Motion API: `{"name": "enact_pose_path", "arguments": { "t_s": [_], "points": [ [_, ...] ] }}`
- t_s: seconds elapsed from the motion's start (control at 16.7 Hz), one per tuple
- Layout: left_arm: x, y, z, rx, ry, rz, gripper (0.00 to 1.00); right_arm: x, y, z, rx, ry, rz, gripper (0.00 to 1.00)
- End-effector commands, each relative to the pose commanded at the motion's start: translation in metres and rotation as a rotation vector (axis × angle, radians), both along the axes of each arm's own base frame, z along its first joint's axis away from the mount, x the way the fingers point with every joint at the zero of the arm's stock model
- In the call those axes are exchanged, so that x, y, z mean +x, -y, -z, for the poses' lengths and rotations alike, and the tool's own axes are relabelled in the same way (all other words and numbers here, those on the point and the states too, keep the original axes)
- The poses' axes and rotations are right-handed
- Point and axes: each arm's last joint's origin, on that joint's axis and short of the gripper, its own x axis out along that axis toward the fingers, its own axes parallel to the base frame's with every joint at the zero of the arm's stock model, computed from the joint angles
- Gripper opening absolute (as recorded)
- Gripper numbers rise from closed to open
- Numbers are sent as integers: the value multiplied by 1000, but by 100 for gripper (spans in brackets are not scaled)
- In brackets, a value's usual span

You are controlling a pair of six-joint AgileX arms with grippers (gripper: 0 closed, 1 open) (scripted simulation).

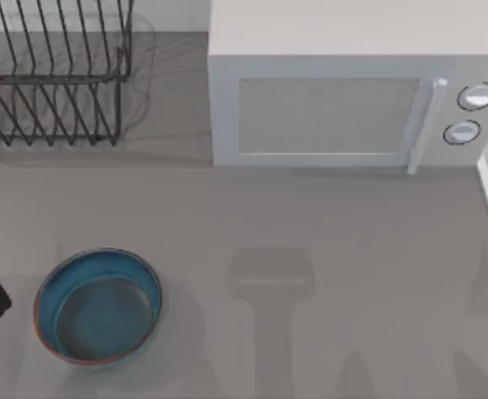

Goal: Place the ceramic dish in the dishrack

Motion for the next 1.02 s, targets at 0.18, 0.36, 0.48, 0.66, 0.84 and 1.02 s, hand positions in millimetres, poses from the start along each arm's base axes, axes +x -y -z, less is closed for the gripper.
{"name": "enact_pose_path", "arguments": {
  "t_s": [0.18,0.36,0.48,0.66,0.84,1.02],
  "points": [
    [0,1,-2,-6,-10,6,100,0,0,0,0,0,0,100],
    [1,6,-18,-50,-98,52,100,0,0,0,0,0,0,100],
    [5,11,-36,-91,-204,94,100,0,0,0,0,0,0,100],
    [21,24,-63,-147,-445,150,100,0,0,0,0,0,0,100],
    [52,47,-81,-169,-753,176,100,0,0,0,0,0,0,100],
    [87,80,-85,-144,-1065,159,100,0,0,0,0,0,0,100]
  ]
}}
